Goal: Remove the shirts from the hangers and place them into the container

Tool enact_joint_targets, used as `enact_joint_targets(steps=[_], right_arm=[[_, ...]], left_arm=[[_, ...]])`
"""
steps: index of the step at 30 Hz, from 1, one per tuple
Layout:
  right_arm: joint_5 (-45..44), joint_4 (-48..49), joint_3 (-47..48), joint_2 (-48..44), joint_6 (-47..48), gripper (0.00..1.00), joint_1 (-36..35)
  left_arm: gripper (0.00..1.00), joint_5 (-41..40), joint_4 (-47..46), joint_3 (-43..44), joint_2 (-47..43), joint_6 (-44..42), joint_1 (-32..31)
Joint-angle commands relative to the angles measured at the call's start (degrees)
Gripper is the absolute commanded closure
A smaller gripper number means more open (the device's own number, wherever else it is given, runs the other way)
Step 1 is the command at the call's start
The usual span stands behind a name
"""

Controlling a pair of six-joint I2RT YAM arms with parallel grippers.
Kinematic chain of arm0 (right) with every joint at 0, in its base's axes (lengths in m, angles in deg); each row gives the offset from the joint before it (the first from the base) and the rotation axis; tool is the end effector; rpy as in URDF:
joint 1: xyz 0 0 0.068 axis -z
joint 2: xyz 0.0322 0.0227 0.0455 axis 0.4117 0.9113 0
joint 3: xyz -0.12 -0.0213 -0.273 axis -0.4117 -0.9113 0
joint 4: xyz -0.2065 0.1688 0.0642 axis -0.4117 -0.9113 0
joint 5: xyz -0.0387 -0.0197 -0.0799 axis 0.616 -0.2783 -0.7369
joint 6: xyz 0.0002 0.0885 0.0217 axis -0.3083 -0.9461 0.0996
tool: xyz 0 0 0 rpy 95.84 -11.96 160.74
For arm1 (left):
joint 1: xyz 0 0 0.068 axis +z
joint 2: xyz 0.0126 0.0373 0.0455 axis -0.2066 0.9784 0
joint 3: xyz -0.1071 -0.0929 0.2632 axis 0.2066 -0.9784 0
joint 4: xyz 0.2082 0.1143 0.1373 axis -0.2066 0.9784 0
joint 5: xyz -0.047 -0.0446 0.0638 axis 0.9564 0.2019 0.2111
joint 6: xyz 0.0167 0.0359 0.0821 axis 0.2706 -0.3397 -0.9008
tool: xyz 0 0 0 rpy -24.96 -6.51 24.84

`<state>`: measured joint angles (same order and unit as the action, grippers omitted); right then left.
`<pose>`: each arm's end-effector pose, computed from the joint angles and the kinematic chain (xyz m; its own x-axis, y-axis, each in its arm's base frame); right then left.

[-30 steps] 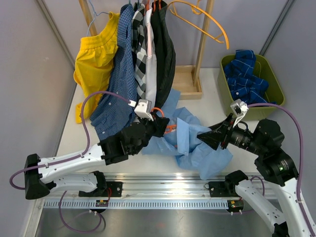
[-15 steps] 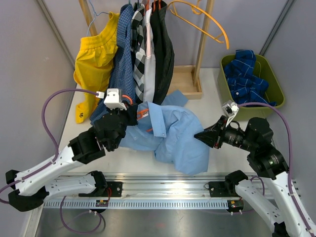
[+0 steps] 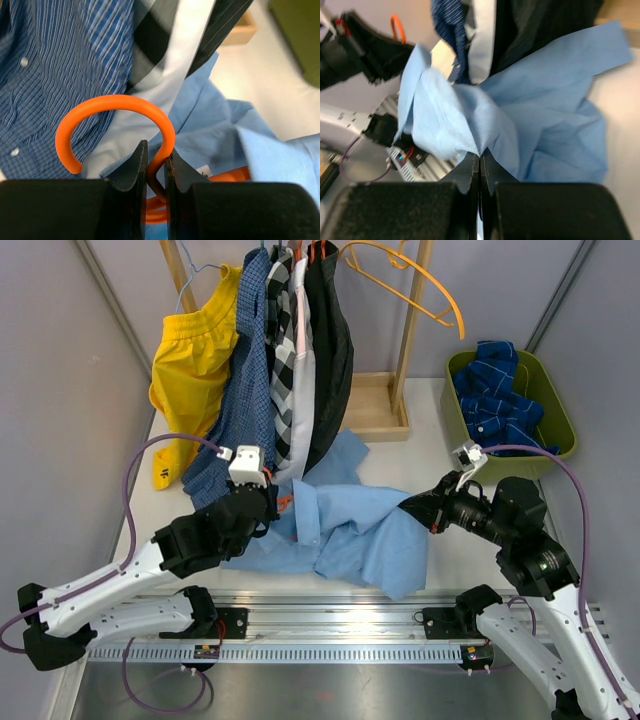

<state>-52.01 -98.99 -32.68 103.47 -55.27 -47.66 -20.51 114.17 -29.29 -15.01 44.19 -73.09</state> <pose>0.1216 0.0963 0.3755 -0.4515 0.1216 -0.8839 -0.6743 0.6023 0.4273 0.1484 -0.1533 0.3535 -0.3557 -0.1134 -0.9277 0.1862 0.9641 -0.1892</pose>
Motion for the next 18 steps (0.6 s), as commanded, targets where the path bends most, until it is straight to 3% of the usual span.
enact_joint_targets(steps=[1, 11, 18], right_arm=[[-12.71, 3.04, 0.56, -2.13, 0.7, 1.0, -0.03], [-50.39, 2.6, -1.1, -9.25, -5.45, 1.0, -0.02], [-65.52, -2.4, -0.49, -10.23, -10.55, 1.0, -0.11]], left_arm=[[1.0, -4.19, 5.52, -3.37, -3.86, 3.42, 0.26], [1.0, -5.87, 14.76, -5.48, -6.78, 9.57, 0.44], [1.0, -5.86, 15.55, -5.31, -6.69, 9.75, 0.43]])
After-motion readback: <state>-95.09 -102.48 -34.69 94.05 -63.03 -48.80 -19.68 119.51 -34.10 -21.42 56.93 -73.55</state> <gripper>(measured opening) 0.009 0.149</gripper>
